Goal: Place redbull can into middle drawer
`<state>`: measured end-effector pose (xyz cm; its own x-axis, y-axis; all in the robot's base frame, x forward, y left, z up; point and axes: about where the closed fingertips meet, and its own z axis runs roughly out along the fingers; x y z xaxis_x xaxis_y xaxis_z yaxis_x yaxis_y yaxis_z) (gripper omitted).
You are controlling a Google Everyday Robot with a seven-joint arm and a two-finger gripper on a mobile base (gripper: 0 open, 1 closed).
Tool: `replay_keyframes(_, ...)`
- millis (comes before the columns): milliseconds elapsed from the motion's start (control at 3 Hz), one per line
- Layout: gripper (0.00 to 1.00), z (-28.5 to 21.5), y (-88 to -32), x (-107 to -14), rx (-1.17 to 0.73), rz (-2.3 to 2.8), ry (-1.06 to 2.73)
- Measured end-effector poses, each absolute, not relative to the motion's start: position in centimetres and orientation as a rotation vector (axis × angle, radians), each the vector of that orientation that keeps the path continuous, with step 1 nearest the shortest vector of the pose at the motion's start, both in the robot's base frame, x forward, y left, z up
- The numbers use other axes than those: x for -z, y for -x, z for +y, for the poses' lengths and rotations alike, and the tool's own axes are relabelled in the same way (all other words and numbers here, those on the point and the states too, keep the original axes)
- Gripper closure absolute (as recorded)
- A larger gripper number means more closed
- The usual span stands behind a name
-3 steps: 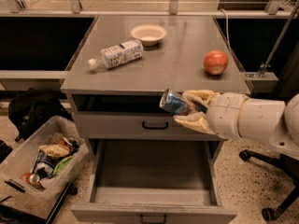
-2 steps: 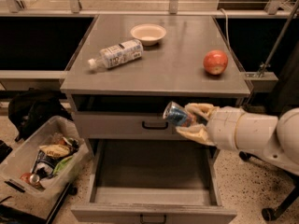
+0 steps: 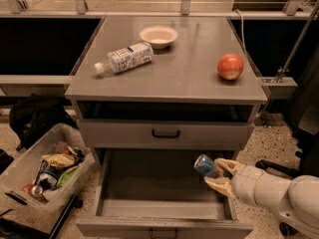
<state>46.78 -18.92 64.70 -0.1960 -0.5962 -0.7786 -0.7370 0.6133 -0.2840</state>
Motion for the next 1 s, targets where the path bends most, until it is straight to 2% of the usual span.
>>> replay_keyframes(333, 1.0, -18.4, -47.2, -63.5, -0.188, 1.891, 1.085)
replay_keyframes(1000, 1.0, -15.6, -49.2, -53.4, -0.157, 1.89, 1.26)
